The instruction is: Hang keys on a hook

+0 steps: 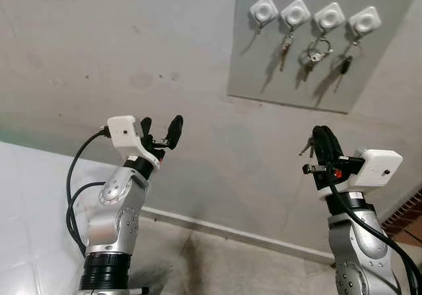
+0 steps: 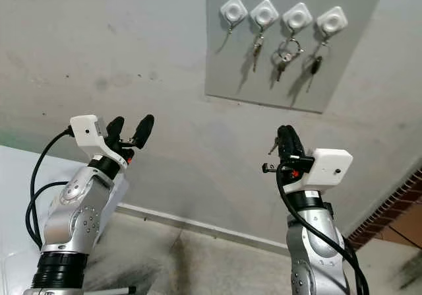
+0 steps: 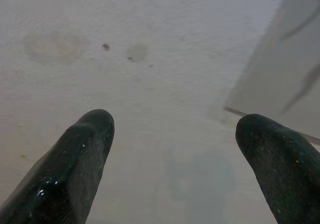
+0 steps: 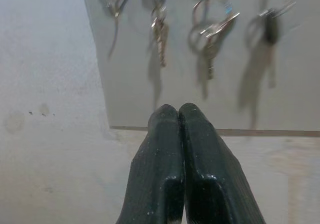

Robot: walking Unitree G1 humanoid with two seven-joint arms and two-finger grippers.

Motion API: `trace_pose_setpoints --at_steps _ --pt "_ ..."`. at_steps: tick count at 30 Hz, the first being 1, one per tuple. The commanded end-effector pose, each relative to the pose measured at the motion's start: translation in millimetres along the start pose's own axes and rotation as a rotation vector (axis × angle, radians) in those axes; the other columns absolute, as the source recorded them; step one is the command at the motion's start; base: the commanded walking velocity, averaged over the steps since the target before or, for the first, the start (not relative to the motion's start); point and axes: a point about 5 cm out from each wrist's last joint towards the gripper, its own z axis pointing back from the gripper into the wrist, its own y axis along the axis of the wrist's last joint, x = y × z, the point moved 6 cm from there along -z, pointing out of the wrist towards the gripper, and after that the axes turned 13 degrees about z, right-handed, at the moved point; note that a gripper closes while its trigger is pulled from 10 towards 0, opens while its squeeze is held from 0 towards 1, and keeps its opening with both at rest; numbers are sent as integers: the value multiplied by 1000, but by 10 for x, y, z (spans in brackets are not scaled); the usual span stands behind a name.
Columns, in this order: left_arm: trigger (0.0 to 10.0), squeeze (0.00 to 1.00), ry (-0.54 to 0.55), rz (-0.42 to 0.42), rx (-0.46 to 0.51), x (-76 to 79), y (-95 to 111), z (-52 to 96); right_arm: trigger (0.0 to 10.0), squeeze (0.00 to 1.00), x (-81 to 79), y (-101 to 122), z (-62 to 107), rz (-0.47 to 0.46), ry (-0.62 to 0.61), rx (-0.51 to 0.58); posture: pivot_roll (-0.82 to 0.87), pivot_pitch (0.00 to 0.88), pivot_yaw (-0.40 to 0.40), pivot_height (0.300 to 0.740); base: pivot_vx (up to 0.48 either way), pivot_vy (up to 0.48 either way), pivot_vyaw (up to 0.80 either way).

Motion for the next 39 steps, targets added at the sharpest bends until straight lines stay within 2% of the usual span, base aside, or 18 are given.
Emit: trace_pose_setpoints --at_steps 1,8,10,13,16,22,25,29,34,35,39 --pt "10000 0 -5 2 3 23 42 -2 10000 0 -18 84 -25 -5 5 24 52 26 13 740 412 0 0" --pt "10000 0 -5 8 -2 33 33 -7 10000 0 -26 80 -35 -4 11 21 54 26 12 740 376 0 0" --pt "10000 0 -5 18 29 56 71 -6 10000 0 -33 71 -38 -3 17 16 54 24 11 740 0 0 0" --pt "10000 0 37 4 40 43 84 -19 10000 0 -46 59 -43 -2 26 9 54 22 9 740 0 0 0" --pt "10000 0 32 -3 39 92 84 -50 10000 0 -63 35 -55 4 38 -6 53 19 10 740 0 0 0" --pt "10000 0 -4 -27 75 221 181 -126 10000 0 -151 12 -149 24 119 -30 45 14 12 740 0 0 0" --pt "10000 0 -22 -56 76 255 213 -159 10000 0 -242 84 -264 48 199 -10 39 10 14 740 0 0 0" --pt "10000 0 -28 -62 87 244 269 -179 10000 0 -274 160 -368 57 231 14 40 7 12 740 0 0 0" --pt "10000 0 -23 -82 107 208 344 -201 10000 0 -413 240 -475 53 313 43 50 4 -3 740 0 0 0" --pt "10000 0 -31 -70 109 218 351 -205 10000 0 -445 258 -492 52 326 50 50 4 -3 740 0 0 0" --pt "10000 0 -63 -112 106 284 341 -209 10000 0 -561 315 -536 25 372 71 53 6 -6 740 0 0 0"
